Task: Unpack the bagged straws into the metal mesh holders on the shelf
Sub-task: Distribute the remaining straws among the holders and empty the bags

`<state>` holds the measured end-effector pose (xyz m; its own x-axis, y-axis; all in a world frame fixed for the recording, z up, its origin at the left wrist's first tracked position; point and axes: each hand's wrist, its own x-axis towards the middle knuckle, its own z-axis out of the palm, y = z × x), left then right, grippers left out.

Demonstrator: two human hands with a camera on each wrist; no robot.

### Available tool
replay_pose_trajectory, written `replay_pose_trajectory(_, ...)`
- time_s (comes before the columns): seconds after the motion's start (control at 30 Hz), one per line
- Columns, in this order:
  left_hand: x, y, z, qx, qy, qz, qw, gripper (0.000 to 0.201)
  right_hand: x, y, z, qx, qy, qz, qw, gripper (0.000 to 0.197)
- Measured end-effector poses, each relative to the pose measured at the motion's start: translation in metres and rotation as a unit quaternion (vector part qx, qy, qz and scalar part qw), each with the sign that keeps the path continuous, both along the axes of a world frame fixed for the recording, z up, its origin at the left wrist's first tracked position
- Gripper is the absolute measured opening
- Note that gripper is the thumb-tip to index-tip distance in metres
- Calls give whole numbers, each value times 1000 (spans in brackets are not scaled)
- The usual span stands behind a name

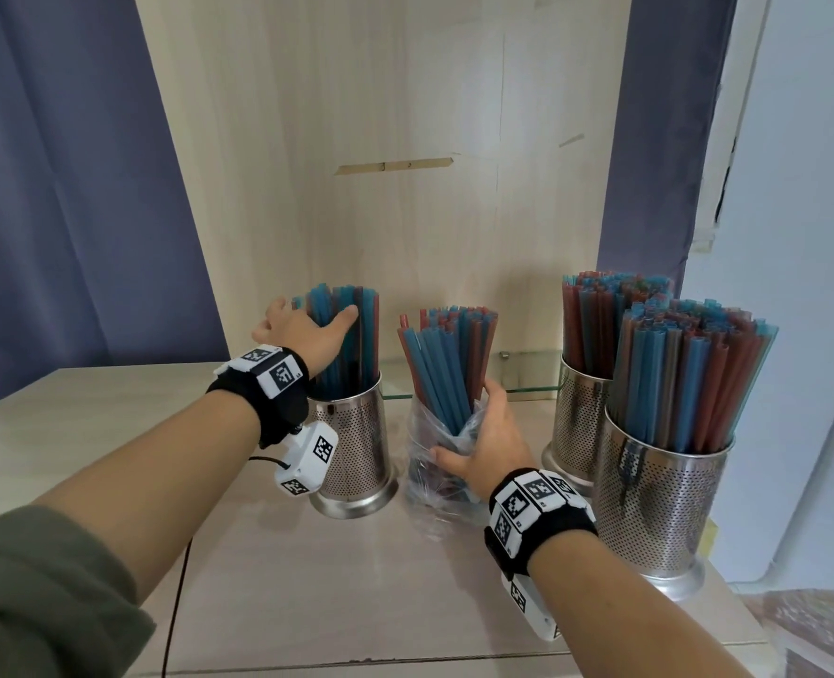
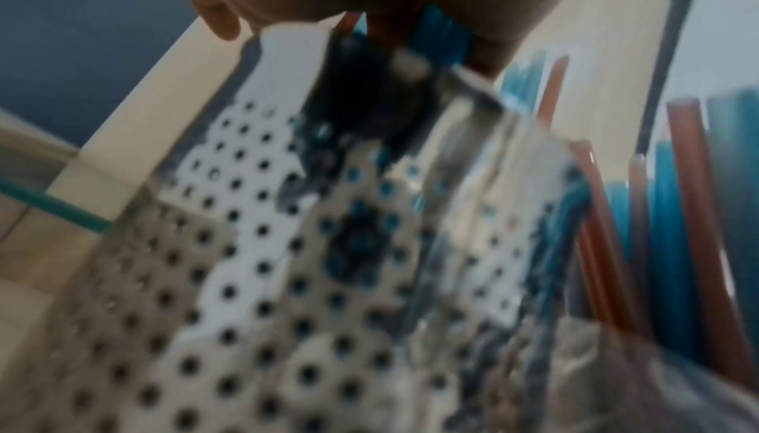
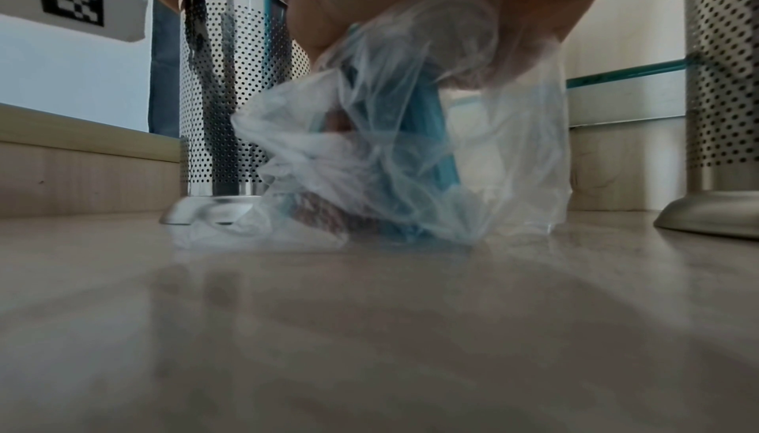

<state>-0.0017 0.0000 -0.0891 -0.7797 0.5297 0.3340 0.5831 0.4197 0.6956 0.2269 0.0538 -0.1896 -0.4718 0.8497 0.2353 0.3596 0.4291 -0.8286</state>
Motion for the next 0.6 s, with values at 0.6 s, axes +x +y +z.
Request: replay_pose_trajectory(0.6, -25, -14, -24, 131, -85, -153, 976, 128, -2, 2, -4, 11, -12, 1, 1000, 108)
